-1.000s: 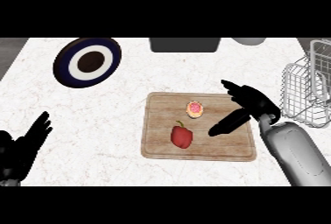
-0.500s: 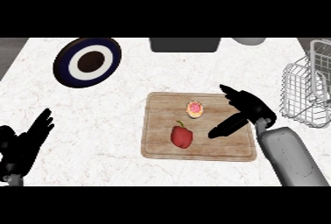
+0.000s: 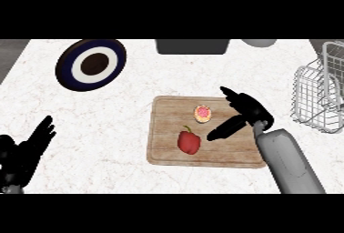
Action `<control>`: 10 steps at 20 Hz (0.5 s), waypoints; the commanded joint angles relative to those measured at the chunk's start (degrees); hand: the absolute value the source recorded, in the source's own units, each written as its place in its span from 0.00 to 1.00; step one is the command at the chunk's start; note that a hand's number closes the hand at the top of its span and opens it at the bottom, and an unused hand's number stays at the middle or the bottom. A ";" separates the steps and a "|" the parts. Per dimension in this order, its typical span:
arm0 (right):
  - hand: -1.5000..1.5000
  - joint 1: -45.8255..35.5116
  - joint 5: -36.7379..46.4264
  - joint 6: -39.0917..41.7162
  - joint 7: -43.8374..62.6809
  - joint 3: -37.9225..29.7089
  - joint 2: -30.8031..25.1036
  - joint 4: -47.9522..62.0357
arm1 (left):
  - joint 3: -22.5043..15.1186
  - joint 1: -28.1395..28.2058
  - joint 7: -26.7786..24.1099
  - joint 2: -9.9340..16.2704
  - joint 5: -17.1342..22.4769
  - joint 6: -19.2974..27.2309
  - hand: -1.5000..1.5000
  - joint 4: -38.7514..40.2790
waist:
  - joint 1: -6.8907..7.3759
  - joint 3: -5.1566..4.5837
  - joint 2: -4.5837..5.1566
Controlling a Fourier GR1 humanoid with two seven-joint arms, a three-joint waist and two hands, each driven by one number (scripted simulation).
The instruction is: Pick the cupcake from the cutting board and place it in the tiered basket
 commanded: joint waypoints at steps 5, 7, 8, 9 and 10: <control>0.00 -0.99 3.79 0.14 -6.96 -2.32 2.66 8.25 | 1.52 2.94 -1.20 -1.72 -1.82 -1.51 0.50 -1.76 | 0.14 0.01 0.03; 0.00 -3.85 3.80 -1.30 -1.65 -2.38 5.40 5.67 | 0.32 -2.19 0.08 -3.91 -3.54 0.81 0.50 0.84 | -0.04 0.00 0.03; 0.00 -2.83 5.48 -2.21 -6.70 -2.29 5.83 10.12 | 1.11 -1.68 -2.28 -2.46 -4.01 -1.23 0.50 3.03 | 0.02 0.00 0.06; 0.00 -4.62 6.85 -3.70 -8.54 -1.35 7.42 14.90 | 1.96 -3.17 1.65 -1.62 -2.54 -0.59 0.50 0.12 | 0.24 0.01 0.11; 0.00 -2.32 6.14 -1.80 -9.07 -2.63 5.88 11.43 | 2.40 -2.54 -1.54 -2.70 -3.50 -0.77 0.50 2.69 | -0.01 0.00 0.04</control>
